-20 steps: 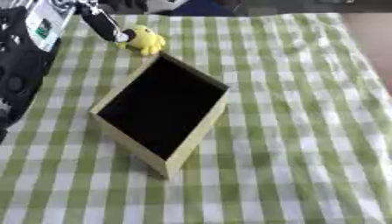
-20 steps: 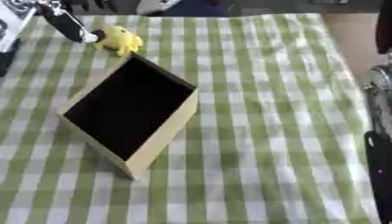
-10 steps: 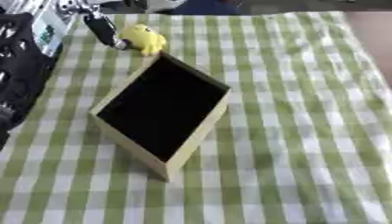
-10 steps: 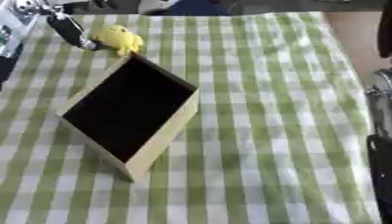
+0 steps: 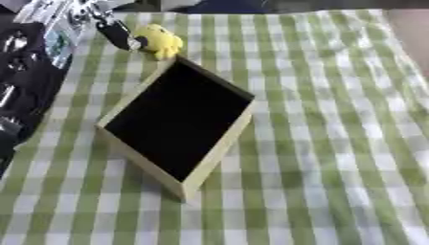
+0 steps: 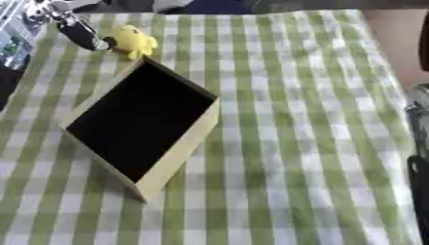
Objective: Pick up objects on the table and place them in the box.
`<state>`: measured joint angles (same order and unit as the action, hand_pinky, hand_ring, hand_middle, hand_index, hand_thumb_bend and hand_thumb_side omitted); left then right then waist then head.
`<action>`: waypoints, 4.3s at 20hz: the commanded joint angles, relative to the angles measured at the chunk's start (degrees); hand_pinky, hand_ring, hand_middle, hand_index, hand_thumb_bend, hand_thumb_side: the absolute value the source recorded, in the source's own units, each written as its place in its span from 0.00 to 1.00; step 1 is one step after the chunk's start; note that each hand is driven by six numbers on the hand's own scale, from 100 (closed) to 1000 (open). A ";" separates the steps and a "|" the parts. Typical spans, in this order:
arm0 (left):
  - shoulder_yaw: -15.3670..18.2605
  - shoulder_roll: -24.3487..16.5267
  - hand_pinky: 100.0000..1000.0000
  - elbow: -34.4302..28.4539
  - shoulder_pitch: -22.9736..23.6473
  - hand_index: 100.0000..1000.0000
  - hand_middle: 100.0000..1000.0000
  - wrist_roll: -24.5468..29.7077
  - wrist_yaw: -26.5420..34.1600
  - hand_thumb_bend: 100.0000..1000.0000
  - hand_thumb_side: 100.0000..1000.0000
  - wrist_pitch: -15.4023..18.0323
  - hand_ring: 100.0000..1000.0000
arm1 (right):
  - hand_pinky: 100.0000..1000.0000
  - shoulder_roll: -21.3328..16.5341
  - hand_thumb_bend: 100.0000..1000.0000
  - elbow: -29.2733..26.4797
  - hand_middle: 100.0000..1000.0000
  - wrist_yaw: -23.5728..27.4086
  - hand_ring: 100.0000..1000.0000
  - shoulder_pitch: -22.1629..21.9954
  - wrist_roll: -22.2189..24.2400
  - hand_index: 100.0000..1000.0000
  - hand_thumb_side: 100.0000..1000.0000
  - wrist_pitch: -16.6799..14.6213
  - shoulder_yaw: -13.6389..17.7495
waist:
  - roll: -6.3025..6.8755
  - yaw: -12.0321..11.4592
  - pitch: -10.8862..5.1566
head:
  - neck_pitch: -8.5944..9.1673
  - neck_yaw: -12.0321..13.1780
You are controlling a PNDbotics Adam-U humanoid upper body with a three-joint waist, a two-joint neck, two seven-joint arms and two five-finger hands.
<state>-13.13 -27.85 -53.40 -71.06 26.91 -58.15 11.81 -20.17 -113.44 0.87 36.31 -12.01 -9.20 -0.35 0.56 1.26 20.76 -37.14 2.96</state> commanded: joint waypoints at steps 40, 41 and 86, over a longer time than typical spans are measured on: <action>2.24 -0.31 0.39 3.70 -1.13 0.70 0.61 -5.53 -8.94 0.10 0.00 -3.74 0.59 | 0.71 -1.71 0.00 -1.15 0.63 1.90 0.72 1.96 1.03 0.81 1.00 0.48 0.38 | -0.01 3.73 3.26 | 5.76 2.58; 2.13 -0.34 0.38 3.68 -1.11 0.70 0.60 -5.84 -9.29 0.11 0.00 -3.67 0.58 | 0.71 -1.70 0.00 -1.15 0.63 1.92 0.72 1.96 1.06 0.81 1.00 0.48 0.40 | 0.00 3.78 3.29 | 5.83 2.59; -10.55 -13.10 0.00 -40.02 8.41 0.42 0.38 -6.01 24.59 0.02 0.00 -8.05 0.33 | 0.72 -1.57 0.00 -1.15 0.64 1.89 0.73 -0.89 1.44 0.82 1.00 0.03 -0.13 | 1.66 -0.87 -5.91 | -2.40 -0.36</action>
<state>-23.01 -38.26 -88.89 -61.93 20.56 -36.55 5.08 -20.53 -113.44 3.05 34.80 -10.59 -9.07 -0.71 2.32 0.43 16.26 -38.86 2.79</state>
